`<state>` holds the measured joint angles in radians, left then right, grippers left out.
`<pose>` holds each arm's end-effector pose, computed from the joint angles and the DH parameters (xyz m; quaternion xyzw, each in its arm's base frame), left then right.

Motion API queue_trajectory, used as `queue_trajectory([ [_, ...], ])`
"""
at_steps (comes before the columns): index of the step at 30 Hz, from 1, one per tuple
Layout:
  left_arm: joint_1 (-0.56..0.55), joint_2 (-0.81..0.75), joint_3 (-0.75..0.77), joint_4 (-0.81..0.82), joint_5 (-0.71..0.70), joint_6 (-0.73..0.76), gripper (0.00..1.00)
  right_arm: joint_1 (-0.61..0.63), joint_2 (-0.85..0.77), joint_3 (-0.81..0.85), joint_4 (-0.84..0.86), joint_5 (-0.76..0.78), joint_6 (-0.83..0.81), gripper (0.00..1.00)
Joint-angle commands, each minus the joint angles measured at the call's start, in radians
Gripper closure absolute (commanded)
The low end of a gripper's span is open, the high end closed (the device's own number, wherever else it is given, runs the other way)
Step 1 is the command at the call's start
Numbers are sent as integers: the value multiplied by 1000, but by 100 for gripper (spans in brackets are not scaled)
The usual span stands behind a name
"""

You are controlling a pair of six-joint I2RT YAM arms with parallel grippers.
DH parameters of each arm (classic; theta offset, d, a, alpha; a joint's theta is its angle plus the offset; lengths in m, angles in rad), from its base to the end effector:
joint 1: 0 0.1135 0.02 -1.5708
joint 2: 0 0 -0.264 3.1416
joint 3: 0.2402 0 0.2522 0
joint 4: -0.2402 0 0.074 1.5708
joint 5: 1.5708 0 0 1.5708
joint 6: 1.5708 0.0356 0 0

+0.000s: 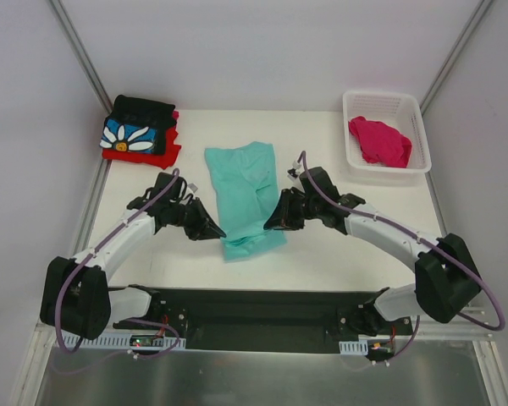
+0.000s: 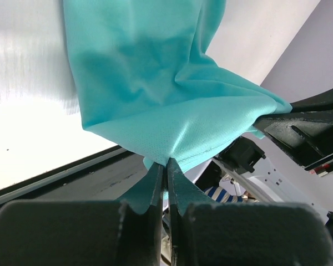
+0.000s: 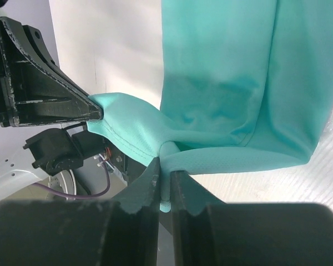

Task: Fold and stack the t-shirts

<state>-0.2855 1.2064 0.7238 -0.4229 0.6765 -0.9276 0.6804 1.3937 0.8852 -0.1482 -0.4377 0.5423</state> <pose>0.2178 -0.0872 0.2196 -0.1785 0.8803 -0.4333 0.0743 0.2243 0.2010 0.2417 -0.1560 0.8673 0.4068 0.2409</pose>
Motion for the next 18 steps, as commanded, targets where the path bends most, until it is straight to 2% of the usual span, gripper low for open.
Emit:
queue_trajectory([
  [1,20,45,77,12,24,52,100,-30,28,89,-48,-48,-70,88],
  [18,51,168,190,10,51,95,100,-68,149,238,-74,-96,-108,89],
])
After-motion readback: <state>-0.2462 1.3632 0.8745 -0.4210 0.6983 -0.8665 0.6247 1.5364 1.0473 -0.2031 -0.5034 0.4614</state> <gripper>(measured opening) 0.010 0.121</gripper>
